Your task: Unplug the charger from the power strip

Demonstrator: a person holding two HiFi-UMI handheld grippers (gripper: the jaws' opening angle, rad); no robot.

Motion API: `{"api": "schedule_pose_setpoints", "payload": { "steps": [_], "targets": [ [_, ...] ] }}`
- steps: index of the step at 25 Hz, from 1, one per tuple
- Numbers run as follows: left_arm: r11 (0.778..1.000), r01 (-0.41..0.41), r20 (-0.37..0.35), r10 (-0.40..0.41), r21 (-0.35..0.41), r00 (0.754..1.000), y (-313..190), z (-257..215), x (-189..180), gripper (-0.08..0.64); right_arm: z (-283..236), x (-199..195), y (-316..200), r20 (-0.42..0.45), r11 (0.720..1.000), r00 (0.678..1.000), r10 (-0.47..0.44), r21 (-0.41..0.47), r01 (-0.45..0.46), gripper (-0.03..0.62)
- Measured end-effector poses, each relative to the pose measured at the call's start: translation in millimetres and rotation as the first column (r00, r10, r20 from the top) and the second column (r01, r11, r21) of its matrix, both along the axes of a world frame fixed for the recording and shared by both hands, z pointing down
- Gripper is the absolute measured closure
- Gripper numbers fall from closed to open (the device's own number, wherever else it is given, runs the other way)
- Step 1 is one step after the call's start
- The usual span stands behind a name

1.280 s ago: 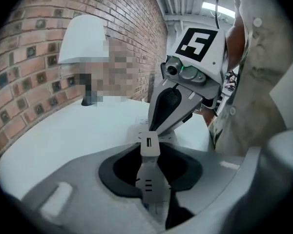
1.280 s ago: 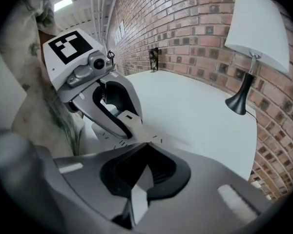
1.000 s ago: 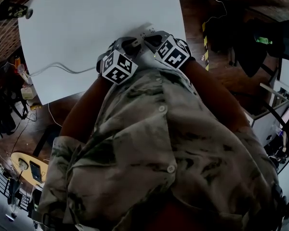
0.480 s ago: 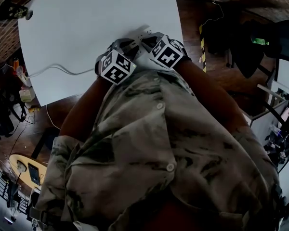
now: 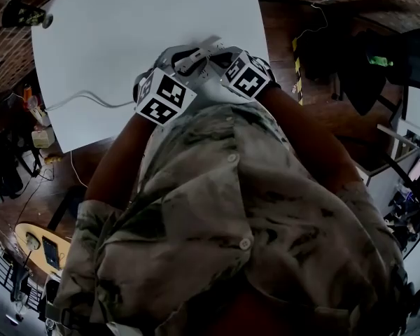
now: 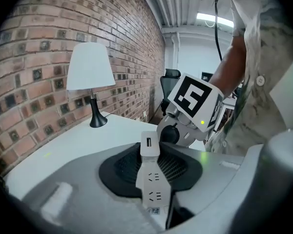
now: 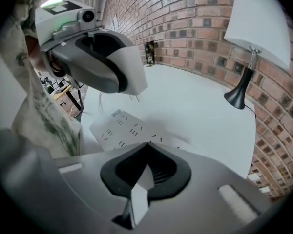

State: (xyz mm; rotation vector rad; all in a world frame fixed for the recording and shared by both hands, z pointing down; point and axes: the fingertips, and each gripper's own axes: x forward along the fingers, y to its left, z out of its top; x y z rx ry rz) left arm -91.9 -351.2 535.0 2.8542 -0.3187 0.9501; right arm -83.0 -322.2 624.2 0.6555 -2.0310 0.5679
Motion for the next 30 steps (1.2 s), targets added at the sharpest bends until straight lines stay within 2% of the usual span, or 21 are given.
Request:
{"api": "schedule_pose_setpoints", "payload": {
  "steps": [5,11,15,19,21,24,27,30],
  "targets": [
    [0.998,0.054,-0.035,-0.054,-0.018,0.998,-0.4,-12.5,-10.4,0.456,-2.8,3.5,0.4,0.086,0.996,0.993,0.076,0.043,-0.08,0.591],
    [0.992,0.129,-0.07,-0.128,0.011,0.989,9.9,-45.6,-17.5,0.454,-30.5,13.4,3.8,0.114,0.985,0.993,0.042,0.165,-0.06,0.591],
    [0.974,0.226,-0.129,-0.224,-0.002,0.966,32.5,-78.3,-16.5,0.454,-63.0,28.7,27.1,0.167,0.972,0.986,0.009,0.231,-0.048,0.591],
    [0.95,0.312,-0.169,-0.306,0.009,0.937,68.2,-108.0,-0.8,0.454,-91.7,60.9,72.2,0.222,0.966,0.975,-0.03,0.256,-0.029,0.591],
    [0.934,0.356,-0.18,-0.348,0.014,0.92,91.7,-117.0,11.0,0.454,-103.9,79.6,98.1,0.235,0.96,0.969,-0.071,0.28,0.003,0.584],
    [0.896,0.442,-0.163,-0.43,0.044,0.888,128.7,-122.4,26.4,0.454,-120.8,104.1,133.5,0.268,0.945,0.948,-0.169,0.318,0.078,0.583],
    [0.852,0.519,-0.135,-0.508,0.064,0.85,169.8,-128.2,37.0,0.454,-125.1,127.2,179.1,0.291,0.939,0.92,-0.262,0.296,0.174,0.584],
    [0.808,0.586,-0.103,-0.579,0.058,0.808,210.8,-137.9,36.4,0.454,-126.2,144.5,217.8,0.29,0.92,0.891,-0.349,0.288,0.267,0.586]
  ]
}}
